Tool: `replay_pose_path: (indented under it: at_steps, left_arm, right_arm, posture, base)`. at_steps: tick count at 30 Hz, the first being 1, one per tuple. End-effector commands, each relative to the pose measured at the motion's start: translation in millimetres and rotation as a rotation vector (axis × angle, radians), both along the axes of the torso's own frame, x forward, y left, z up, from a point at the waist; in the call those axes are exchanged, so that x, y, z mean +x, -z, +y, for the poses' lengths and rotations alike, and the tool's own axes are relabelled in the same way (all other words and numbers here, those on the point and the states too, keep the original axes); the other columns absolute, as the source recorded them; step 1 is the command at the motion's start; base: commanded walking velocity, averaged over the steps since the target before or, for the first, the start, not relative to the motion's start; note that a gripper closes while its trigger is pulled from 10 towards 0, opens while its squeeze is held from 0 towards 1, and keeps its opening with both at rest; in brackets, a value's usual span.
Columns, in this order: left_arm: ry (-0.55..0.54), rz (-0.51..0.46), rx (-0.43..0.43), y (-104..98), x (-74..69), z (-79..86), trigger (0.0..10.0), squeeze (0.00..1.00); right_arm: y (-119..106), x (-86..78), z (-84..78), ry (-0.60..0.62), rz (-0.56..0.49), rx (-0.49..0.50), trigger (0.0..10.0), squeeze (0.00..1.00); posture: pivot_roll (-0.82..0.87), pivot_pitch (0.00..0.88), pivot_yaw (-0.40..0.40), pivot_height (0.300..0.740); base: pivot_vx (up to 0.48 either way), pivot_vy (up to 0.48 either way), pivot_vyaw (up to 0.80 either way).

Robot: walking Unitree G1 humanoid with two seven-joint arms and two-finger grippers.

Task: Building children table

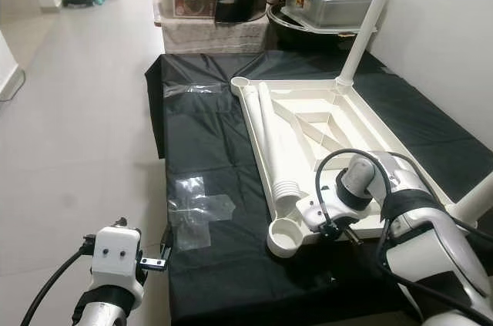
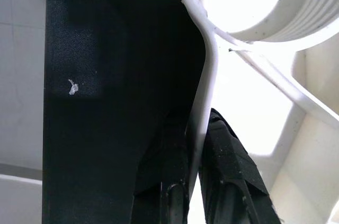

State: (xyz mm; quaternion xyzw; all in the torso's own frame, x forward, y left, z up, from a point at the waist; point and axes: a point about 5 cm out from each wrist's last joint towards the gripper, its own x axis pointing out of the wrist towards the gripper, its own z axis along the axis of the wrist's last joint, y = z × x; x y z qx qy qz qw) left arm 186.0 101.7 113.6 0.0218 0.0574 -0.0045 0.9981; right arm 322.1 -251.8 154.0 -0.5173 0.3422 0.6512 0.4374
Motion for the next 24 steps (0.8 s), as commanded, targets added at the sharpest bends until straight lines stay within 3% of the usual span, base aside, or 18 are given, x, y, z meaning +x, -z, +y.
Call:
replay_pose_path:
  at_steps: [1,10,24]
  left_arm:
    - [0.014,0.012,-0.027,0.9,-0.3,-8.0,10.0,0.0]
    - [0.014,0.01,-0.026,0.8,-0.3,-7.6,10.0,0.0]
    - [0.014,0.01,-0.025,1.3,1.4,-6.8,10.0,0.0]
  right_arm:
    - [20.6,-16.7,-0.4,-0.13,0.172,-0.12,0.0,0.0]
    - [24.7,-22.2,1.9,-0.251,0.177,-0.157,0.0,0.0]
    - [25.7,-25.8,1.8,-0.282,0.183,-0.12,0.0,0.0]
  posture:
    - [0.03,0.059,-0.067,0.74]
    - [0.03,0.06,-0.068,0.74]
    - [0.03,0.055,-0.068,0.74]
  base:
    - [0.0,0.0,0.0]
    - [0.0,0.0,0.0]
    - [0.0,0.0,0.0]
